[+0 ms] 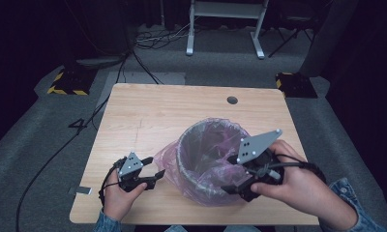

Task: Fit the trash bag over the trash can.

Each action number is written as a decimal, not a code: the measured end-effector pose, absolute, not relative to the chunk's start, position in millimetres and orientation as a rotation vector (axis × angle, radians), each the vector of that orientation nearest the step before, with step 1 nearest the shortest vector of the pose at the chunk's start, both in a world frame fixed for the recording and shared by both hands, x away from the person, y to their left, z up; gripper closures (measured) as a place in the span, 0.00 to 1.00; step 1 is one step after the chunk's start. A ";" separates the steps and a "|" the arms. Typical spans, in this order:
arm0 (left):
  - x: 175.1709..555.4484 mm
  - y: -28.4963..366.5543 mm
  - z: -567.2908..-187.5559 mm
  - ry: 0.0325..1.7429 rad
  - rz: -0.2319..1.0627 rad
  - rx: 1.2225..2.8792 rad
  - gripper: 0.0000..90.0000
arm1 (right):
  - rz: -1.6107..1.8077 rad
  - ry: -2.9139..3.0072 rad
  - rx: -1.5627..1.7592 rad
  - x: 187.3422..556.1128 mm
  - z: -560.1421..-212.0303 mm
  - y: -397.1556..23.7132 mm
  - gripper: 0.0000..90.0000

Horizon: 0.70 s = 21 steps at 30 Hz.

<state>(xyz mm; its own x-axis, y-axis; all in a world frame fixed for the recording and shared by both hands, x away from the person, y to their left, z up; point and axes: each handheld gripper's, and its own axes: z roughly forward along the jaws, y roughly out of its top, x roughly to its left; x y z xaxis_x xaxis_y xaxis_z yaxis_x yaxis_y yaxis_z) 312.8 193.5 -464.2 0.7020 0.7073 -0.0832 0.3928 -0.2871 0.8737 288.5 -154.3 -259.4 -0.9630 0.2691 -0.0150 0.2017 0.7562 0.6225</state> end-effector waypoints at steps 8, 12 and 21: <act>313.4 194.2 -465.6 0.855 0.393 1.913 0.38 | 0.991 2.839 0.348 327.4 -274.2 -137.4 0.29; 313.7 194.8 -467.2 0.862 0.385 1.914 0.38 | 1.084 2.827 0.315 338.6 -286.0 -117.5 0.28; 312.5 198.5 -466.3 0.864 0.393 1.908 0.38 | 0.972 2.906 0.268 356.0 -323.6 -95.4 0.27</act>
